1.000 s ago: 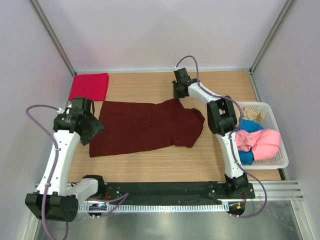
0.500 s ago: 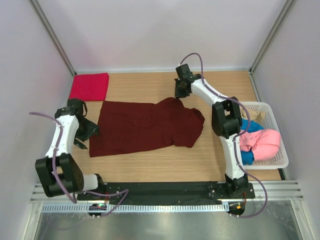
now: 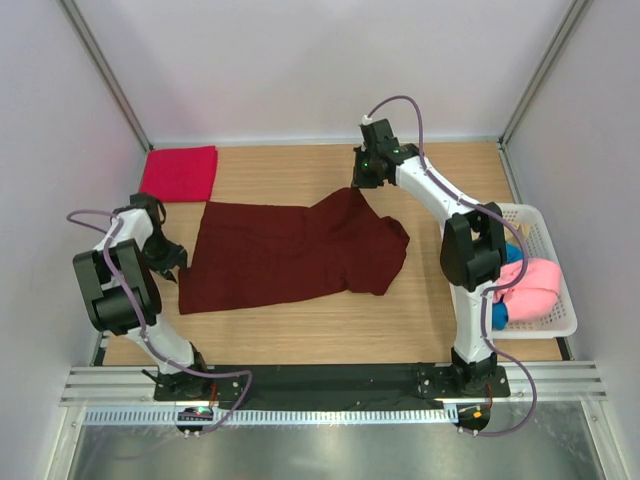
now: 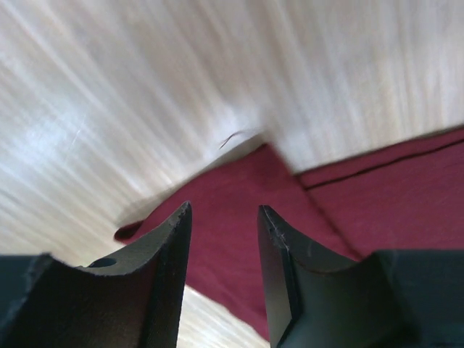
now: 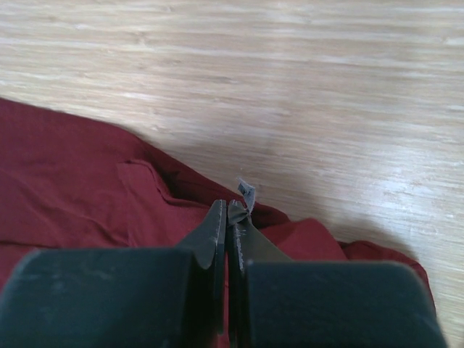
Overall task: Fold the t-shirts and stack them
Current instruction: Flatten the tshirt out
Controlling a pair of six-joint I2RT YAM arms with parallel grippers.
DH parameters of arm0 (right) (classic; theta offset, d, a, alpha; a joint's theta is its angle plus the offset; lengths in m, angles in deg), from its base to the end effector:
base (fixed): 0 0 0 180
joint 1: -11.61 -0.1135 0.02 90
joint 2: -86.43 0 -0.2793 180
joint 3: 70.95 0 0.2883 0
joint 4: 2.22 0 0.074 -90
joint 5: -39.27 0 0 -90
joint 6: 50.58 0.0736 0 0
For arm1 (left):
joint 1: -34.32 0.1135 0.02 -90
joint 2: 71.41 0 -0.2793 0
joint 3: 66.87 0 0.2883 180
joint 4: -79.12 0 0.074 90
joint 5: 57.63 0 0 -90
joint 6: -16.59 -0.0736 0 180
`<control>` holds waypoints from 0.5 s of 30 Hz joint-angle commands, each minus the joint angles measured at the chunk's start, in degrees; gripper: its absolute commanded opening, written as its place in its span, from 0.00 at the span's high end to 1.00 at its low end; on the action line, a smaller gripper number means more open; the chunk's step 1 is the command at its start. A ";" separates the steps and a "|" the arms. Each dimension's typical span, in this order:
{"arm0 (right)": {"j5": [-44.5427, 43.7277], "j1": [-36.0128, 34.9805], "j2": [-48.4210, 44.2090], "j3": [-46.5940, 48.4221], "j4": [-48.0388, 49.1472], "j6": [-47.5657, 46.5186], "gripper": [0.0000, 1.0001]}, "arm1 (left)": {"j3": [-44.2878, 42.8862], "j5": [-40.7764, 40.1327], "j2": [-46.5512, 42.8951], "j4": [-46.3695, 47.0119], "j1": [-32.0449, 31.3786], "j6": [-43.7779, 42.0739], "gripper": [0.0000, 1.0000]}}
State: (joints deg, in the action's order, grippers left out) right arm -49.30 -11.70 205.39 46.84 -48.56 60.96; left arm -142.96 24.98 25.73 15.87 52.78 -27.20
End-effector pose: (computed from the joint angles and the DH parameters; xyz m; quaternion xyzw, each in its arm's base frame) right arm 0.4981 0.2166 0.2432 -0.0189 0.9318 0.1490 0.3305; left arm 0.3180 0.1161 0.1408 -0.5358 0.8404 0.0506 0.0636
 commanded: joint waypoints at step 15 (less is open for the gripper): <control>0.68 -0.07 -2.77 -0.93 1.81 -1.33 0.99 | -3.43 0.37 4.19 5.28 0.17 -1.57 0.59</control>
State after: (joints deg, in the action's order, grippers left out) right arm -49.02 -11.68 205.39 45.09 -48.47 60.48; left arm -146.32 24.93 30.08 19.08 52.78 -28.86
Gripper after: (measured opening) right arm 0.035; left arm 0.414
